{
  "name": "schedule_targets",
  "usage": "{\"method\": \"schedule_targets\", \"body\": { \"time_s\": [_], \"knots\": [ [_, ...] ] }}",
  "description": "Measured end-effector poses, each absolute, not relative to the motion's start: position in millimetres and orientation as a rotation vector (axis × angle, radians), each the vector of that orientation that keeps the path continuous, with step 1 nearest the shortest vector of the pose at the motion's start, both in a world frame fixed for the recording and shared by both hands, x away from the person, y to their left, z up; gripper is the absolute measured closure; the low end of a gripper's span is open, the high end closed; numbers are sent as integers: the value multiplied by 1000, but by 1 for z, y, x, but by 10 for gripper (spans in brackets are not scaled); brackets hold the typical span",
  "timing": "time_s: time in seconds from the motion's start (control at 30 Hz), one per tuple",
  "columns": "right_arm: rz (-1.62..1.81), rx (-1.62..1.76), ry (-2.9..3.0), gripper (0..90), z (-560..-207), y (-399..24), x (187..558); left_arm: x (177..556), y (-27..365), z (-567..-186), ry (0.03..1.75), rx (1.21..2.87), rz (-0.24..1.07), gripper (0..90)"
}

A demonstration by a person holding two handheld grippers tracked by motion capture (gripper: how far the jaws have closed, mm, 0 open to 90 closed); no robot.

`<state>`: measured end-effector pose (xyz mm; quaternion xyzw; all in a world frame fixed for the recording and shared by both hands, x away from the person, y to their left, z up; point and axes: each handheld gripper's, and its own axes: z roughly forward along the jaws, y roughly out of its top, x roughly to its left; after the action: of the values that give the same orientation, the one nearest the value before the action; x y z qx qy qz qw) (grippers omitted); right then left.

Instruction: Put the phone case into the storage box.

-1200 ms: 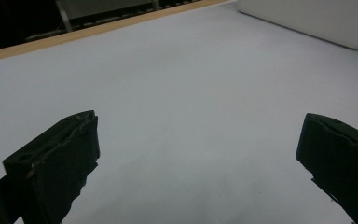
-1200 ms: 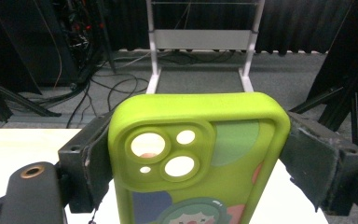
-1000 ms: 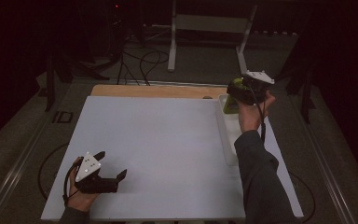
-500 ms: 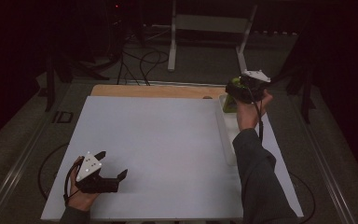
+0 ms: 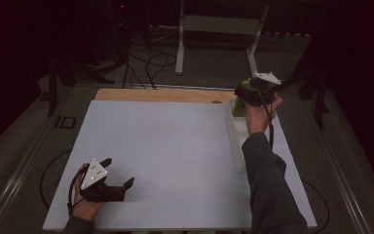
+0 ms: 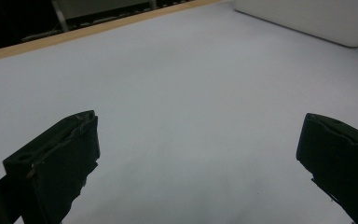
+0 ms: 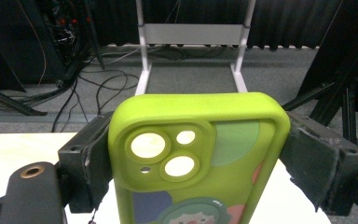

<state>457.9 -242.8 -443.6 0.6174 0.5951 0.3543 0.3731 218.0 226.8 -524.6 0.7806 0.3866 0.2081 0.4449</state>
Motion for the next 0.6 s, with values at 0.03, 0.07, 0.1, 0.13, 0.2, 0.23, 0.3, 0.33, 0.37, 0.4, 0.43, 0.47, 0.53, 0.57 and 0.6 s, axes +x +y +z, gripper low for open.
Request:
{"method": "schedule_targets", "body": {
  "time_s": [0.03, 0.07, 0.1, 0.13, 0.2, 0.23, 0.3, 0.33, 0.37, 0.4, 0.43, 0.47, 0.53, 0.57, 0.6],
  "knots": [
    [906, 1584, 1524, 163, -444, -243, 458, 218, 227, -525, 956, 1936, 515, 0],
    [905, 1584, 1525, 163, -444, -243, 459, 218, 226, -525, 956, 1936, 514, 0],
    [903, 1586, 1524, 162, -445, -243, 459, 218, 226, -525, 955, 1936, 515, 0],
    [903, 1589, 1524, 162, -445, -243, 459, 218, 226, -525, 955, 1936, 515, 0],
    [899, 1589, 1527, 162, -447, -243, 460, 218, 226, -525, 953, 1937, 515, 0],
    [895, 1593, 1528, 162, -447, -243, 461, 218, 226, -524, 953, 1937, 515, 0],
    [893, 1597, 1529, 162, -449, -242, 462, 218, 227, -524, 953, 1934, 516, 0],
    [892, 1600, 1531, 162, -450, -242, 463, 218, 227, -524, 953, 1933, 516, 0],
    [892, 1601, 1534, 162, -451, -241, 464, 218, 226, -524, 953, 1934, 517, 0],
    [888, 1603, 1541, 162, -452, -241, 465, 218, 226, -524, 952, 1933, 518, 0],
    [878, 1601, 1546, 162, -453, -240, 466, 217, 226, -524, 951, 1931, 519, 0],
    [876, 1603, 1550, 161, -454, -239, 466, 217, 226, -524, 951, 1930, 518, 0],
    [869, 1603, 1556, 161, -456, -239, 467, 217, 226, -524, 952, 1928, 518, 0],
    [864, 1606, 1557, 161, -457, -240, 468, 217, 227, -524, 952, 1928, 518, 0],
    [863, 1609, 1557, 161, -458, -240, 468, 217, 227, -524, 953, 1928, 518, 0]
  ]
}}
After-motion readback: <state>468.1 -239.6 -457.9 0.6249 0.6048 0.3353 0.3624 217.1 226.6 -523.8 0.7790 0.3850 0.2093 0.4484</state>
